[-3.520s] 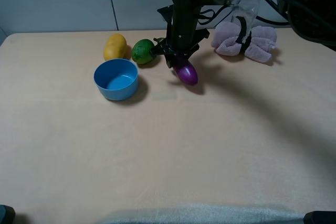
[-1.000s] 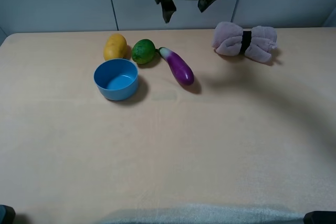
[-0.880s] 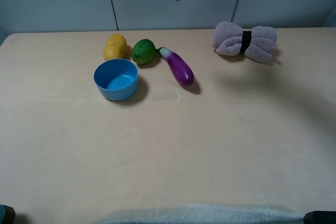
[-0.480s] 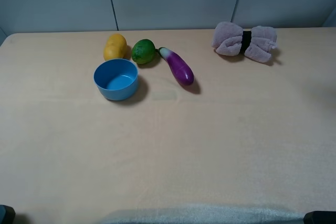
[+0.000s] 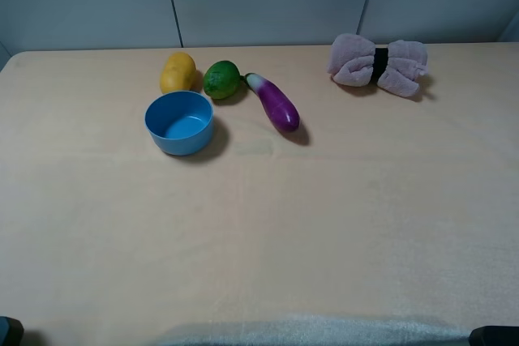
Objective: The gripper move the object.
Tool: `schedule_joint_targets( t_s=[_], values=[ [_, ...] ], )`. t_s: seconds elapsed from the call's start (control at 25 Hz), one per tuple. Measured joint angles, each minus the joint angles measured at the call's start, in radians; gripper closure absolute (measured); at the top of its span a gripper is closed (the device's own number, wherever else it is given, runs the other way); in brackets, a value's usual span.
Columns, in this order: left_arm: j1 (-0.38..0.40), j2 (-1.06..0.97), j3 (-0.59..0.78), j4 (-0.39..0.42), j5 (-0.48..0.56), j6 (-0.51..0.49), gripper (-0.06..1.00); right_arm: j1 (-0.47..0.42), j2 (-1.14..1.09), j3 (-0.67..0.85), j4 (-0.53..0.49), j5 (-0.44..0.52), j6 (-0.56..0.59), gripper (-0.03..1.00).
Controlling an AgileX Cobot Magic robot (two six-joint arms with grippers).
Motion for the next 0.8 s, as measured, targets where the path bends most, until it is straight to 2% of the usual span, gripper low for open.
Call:
schedule_joint_targets(
  t_s=[0.16,0.32,0.56,0.8],
  values=[
    [0.000,0.000,0.000,0.000,0.000,0.000,0.18,-0.005,-0.285,0.265,0.041,-0.079,0.000,0.31],
    [0.000,0.000,0.000,0.000,0.000,0.000,0.18,-0.005,-0.532,0.410,0.052,-0.087,-0.004,0.31],
    [0.000,0.000,0.000,0.000,0.000,0.000,0.18,-0.005,-0.745,0.469,0.050,-0.088,-0.042,0.31],
    [0.000,0.000,0.000,0.000,0.000,0.000,0.18,-0.005,-0.819,0.475,0.049,-0.071,-0.080,0.31]
  ],
)
